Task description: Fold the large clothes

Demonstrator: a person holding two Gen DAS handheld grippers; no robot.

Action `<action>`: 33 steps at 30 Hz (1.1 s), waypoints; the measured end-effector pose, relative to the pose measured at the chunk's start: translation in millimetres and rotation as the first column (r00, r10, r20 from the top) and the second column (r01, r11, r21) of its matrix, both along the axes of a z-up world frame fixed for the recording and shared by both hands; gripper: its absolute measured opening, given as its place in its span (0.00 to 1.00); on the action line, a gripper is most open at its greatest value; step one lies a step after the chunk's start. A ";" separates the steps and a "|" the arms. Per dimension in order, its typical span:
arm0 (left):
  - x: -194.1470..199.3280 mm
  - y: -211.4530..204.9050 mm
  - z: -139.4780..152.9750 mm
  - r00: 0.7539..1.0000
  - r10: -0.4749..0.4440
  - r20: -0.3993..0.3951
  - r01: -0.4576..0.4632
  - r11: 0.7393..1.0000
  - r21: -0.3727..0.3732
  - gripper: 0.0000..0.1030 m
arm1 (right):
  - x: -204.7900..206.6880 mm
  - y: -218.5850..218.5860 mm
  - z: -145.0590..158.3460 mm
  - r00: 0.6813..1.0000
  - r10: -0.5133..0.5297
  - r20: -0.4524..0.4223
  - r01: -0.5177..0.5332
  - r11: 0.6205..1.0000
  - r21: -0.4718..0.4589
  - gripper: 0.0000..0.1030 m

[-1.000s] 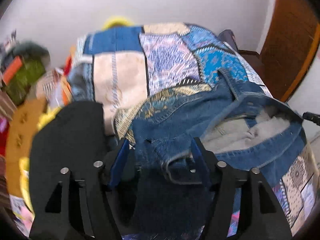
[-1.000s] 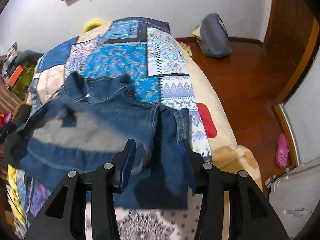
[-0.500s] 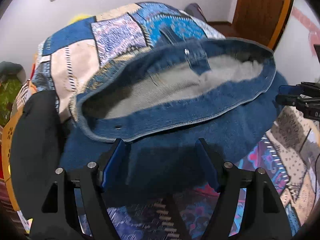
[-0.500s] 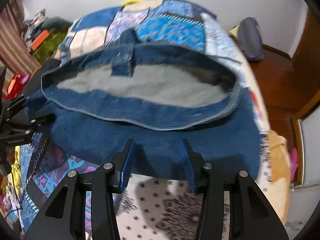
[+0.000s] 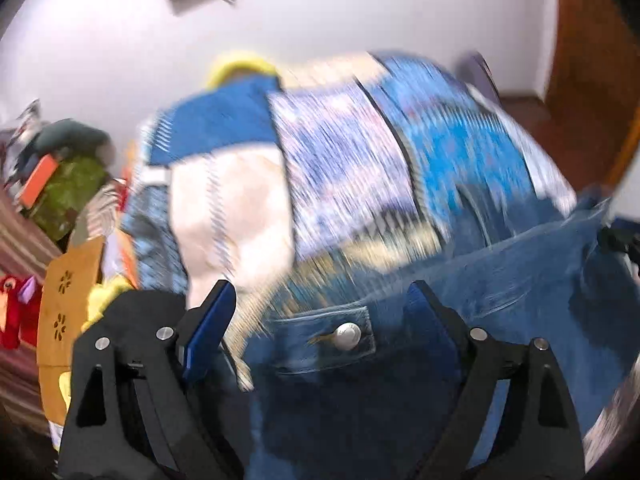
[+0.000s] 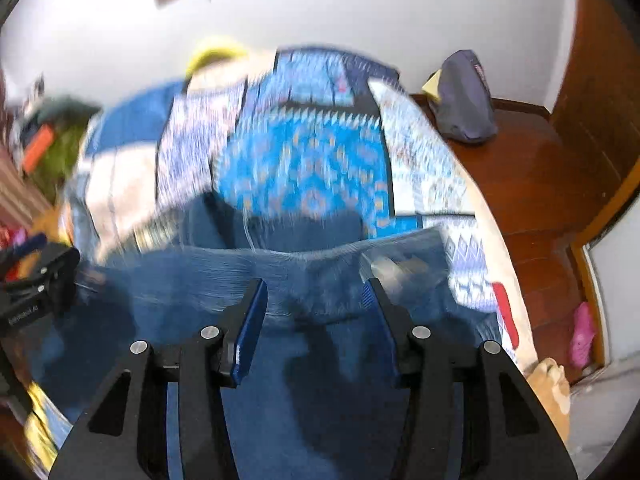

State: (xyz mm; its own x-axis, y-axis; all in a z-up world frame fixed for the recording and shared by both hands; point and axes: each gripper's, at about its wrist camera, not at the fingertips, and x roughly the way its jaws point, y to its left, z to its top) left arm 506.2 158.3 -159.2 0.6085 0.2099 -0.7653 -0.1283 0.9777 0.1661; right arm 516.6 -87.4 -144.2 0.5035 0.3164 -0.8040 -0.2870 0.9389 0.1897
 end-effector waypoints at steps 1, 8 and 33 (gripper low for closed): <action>-0.2 4.6 8.1 1.000 0.013 0.020 -0.012 1.000 -0.016 0.86 | -0.5 2.0 3.7 1.000 0.004 0.003 -0.004 1.000 0.011 0.45; -36.4 4.4 22.6 0.998 -0.032 0.055 0.036 0.997 -0.071 0.86 | -52.7 32.5 3.7 0.983 0.172 0.060 -0.167 0.983 -0.080 0.45; -201.4 33.7 -58.8 0.986 0.132 -0.100 -0.165 0.815 -0.556 0.86 | -138.4 -91.2 -49.9 1.000 0.000 -0.011 -0.002 0.992 -0.126 0.62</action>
